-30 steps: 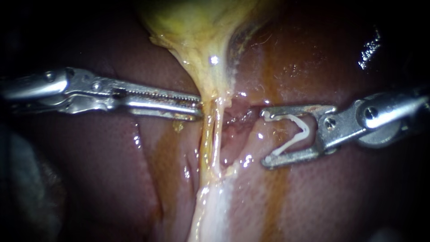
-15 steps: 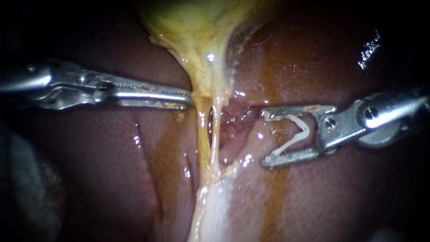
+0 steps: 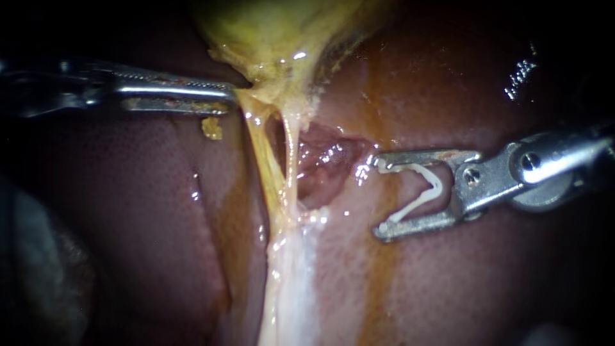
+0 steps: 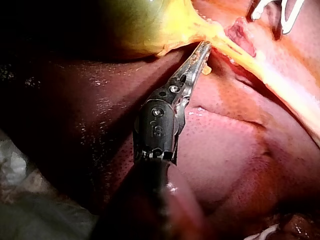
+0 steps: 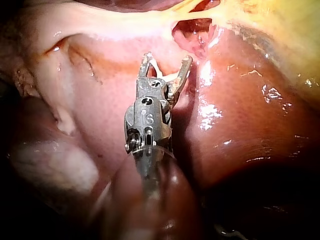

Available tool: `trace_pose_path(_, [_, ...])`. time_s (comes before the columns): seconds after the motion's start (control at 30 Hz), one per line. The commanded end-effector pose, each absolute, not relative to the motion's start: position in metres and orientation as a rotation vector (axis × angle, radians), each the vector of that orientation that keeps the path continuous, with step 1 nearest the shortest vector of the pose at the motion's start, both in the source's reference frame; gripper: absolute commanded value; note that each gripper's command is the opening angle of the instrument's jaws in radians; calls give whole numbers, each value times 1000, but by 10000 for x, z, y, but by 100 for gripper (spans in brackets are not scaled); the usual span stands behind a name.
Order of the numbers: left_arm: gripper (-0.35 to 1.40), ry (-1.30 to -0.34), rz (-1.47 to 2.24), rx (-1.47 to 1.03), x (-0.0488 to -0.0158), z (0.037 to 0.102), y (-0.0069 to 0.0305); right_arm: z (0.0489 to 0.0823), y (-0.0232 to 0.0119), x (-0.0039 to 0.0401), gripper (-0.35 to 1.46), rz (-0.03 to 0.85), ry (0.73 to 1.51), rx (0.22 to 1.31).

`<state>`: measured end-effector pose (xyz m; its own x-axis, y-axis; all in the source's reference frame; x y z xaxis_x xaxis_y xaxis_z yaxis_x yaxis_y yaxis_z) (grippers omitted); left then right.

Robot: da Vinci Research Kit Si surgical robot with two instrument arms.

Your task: Grabbing gallbladder

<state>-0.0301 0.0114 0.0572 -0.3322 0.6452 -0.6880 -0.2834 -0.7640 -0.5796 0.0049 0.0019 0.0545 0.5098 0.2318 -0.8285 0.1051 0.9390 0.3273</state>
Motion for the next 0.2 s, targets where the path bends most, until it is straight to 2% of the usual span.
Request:
trace_pose_path(0.03, [-35,-481,2122,-1331,-302,573,113,545,19,49,50,78,1039,359])
trace_pose_path(0.2, [-35,-481,2122,-1331,-302,574,113,545,19,48,50,78,1039,359])
